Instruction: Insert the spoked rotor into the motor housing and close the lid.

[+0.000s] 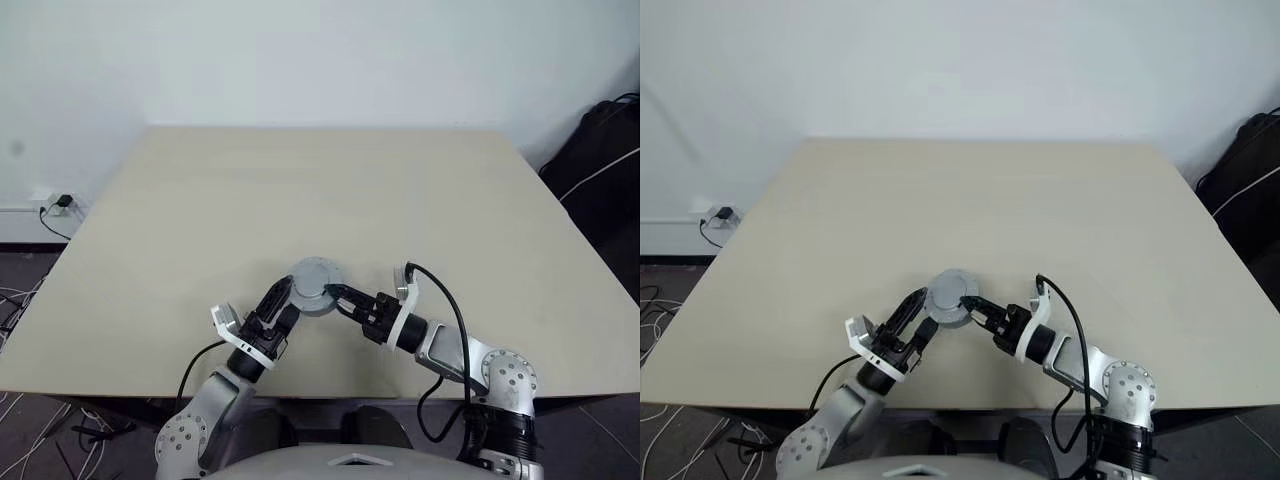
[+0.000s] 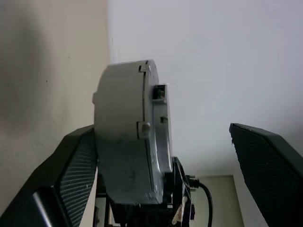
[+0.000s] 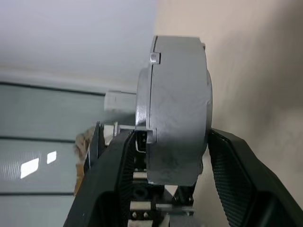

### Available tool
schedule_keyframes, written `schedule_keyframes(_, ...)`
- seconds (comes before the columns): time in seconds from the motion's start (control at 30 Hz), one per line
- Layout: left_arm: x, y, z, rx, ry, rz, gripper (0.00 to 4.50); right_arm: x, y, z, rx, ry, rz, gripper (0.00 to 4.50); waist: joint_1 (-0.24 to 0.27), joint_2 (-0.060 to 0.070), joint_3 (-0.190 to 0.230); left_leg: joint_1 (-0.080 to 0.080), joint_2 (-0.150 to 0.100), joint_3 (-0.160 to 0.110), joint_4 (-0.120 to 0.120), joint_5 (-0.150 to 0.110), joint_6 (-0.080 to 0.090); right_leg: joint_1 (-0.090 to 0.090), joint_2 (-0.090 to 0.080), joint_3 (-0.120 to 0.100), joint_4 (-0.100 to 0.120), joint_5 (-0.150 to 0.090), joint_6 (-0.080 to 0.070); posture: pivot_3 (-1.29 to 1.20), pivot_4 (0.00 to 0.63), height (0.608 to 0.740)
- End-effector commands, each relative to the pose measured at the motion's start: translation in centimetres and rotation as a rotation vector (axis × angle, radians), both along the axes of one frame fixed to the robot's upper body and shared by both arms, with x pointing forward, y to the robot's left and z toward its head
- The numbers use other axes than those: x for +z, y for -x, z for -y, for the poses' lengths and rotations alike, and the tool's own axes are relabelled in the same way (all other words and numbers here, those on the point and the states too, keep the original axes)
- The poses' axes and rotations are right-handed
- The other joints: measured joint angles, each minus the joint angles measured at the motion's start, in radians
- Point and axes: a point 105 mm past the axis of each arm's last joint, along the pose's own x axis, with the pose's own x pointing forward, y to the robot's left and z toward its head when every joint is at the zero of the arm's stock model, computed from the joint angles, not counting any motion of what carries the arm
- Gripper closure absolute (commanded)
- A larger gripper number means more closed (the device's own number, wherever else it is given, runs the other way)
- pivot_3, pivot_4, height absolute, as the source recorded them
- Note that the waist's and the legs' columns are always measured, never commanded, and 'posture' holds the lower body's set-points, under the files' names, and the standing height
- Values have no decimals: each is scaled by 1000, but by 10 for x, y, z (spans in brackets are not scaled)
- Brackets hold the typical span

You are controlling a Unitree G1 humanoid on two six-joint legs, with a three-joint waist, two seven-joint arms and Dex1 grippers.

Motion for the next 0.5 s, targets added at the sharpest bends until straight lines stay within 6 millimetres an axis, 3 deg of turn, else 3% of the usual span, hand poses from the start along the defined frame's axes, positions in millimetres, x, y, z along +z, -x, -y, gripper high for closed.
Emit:
schedule_keyframes(0.03,21,-4,18,-46,84,71,0,20,5,-10,58,-71,68,2437,0,0,0,0,0,0,0,0,0,0,0,0,0,0,0,0,0,740)
schedule_keyframes(0.5,19,7,16,-57,60,46,0,21,0,-6,37,-76,73,2437,2,0,0,0,0,1,2,-1,1,1,0,1,-1,1,2,0,0,740)
